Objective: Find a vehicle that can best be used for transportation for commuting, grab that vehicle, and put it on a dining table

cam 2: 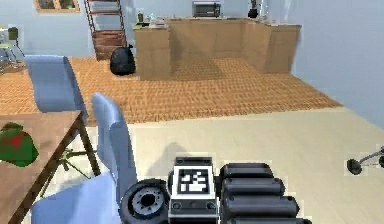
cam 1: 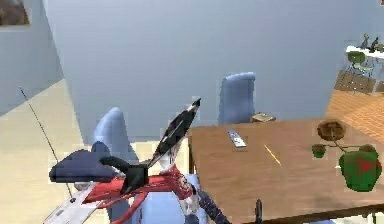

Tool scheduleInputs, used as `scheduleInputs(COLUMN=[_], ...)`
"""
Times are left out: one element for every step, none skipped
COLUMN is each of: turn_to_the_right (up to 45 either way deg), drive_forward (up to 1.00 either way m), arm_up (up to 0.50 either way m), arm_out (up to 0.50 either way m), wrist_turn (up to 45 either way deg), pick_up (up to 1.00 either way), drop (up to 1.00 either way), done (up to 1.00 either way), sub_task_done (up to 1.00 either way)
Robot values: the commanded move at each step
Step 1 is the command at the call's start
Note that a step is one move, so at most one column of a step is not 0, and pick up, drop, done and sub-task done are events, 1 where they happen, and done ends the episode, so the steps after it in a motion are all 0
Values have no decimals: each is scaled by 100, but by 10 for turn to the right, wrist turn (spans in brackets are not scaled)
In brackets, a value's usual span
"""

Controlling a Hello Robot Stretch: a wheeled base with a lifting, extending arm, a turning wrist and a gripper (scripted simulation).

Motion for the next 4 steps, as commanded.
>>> scheduleInputs(turn_to_the_right=[-450,-150,450,60], drive_forward=[0,0,0,0], arm_up=[0,0,0,0], arm_out=[0,0,0,0], wrist_turn=[0,0,0,0], pick_up=[0,0,0,0], drop=[0,0,0,0], done=[0,0,0,0], sub_task_done=[0,0,0,0])
